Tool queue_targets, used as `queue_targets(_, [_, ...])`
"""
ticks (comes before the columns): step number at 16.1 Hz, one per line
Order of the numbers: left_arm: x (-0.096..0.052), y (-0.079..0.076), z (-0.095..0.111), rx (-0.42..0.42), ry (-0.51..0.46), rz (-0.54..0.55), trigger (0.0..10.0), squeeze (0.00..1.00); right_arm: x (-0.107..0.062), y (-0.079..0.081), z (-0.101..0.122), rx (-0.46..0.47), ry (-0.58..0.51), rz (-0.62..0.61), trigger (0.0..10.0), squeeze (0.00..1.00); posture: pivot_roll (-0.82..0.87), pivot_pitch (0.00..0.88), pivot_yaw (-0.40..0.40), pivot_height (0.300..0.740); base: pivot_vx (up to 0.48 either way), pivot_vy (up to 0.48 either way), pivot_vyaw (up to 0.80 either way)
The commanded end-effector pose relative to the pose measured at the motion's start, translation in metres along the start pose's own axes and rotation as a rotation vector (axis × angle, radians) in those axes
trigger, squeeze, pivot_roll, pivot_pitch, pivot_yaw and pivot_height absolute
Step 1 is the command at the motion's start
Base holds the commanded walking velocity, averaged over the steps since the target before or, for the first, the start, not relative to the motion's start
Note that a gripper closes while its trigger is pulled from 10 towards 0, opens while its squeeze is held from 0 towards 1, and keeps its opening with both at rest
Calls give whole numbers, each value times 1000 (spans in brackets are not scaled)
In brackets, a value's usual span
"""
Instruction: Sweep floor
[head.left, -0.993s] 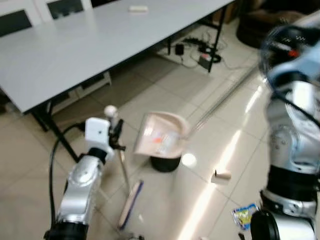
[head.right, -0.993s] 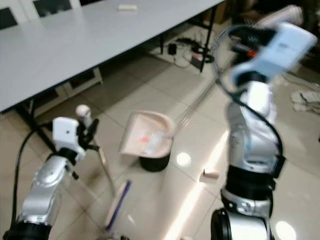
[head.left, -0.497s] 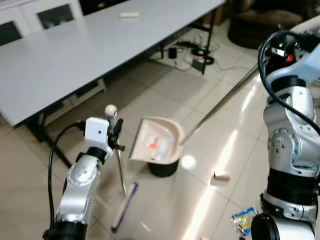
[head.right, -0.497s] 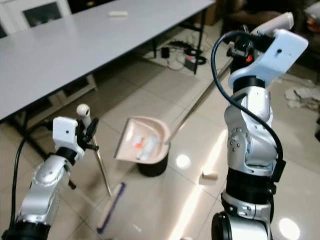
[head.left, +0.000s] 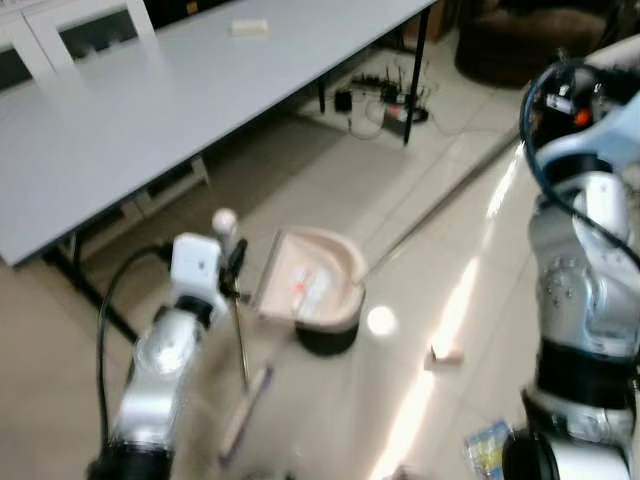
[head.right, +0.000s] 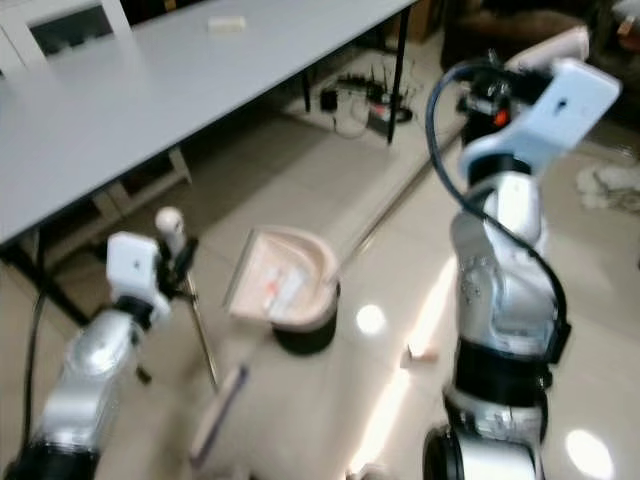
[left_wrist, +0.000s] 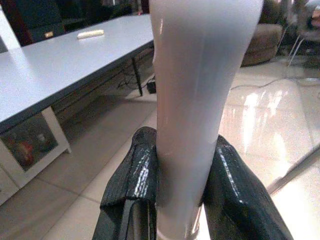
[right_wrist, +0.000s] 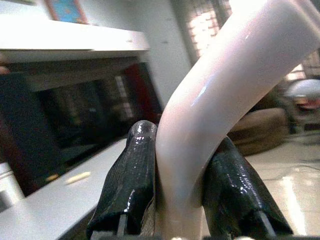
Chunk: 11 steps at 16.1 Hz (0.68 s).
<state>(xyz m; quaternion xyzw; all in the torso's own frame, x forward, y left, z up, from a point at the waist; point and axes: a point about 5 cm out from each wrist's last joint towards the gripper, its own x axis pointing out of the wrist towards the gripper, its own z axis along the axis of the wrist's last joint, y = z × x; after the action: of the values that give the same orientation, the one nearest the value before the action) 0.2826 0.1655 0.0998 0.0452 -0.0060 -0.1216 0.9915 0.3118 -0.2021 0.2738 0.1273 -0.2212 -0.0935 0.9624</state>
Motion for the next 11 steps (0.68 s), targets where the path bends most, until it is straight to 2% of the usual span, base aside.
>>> queue_targets(1, [0,7,9,15,-39,17,10000,0,2,10,13,28,-63,34,10000,0,-31,64,47,740,349,0,0])
queue_targets(11, [-2,6,7,11,-27,6,10000,0,-3,8,10,40,-59,8,10000,0,-28,76,63,740,354,0,0])
